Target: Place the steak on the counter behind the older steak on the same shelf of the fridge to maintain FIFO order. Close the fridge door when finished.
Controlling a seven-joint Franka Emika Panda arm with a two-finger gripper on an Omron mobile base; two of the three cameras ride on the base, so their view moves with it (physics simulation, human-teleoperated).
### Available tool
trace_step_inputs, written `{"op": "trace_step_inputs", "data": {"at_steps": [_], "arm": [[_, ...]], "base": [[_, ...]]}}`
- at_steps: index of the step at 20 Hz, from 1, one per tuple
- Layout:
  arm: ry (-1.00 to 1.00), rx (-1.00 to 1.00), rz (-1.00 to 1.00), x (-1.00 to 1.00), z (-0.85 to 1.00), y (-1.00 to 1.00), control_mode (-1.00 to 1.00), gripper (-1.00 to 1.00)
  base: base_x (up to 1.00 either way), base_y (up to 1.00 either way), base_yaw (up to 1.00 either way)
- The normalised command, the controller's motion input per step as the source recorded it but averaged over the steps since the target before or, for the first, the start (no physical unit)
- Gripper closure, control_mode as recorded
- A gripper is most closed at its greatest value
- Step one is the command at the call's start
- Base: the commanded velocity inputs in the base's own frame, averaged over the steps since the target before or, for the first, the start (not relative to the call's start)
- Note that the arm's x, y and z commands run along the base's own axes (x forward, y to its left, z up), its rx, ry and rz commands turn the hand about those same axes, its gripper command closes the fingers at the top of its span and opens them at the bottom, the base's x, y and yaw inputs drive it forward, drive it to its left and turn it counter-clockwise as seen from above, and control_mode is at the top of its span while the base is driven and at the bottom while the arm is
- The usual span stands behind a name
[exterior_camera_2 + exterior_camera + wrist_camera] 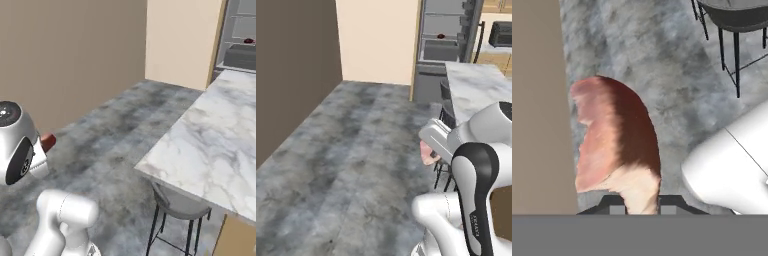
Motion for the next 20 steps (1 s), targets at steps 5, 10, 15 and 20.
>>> {"op": "trace_step_inputs", "data": {"at_steps": [5, 10, 15, 20], "arm": [[0.0, 0.0, 0.0, 0.0, 0.0, 0.0, 1.0, 1.0], [0.0, 0.0, 0.0, 0.0, 0.0, 0.0, 1.0, 1.0], [0.0, 0.0, 0.0, 0.0, 0.0, 0.0, 1.0, 1.0], [0.0, 0.0, 0.0, 0.0, 0.0, 0.0, 1.0, 1.0]], "base": [[1.0, 1.0, -0.45], [1.0, 1.0, -0.45], [1.0, 0.98, -0.45], [1.0, 0.96, -0.45]]}}
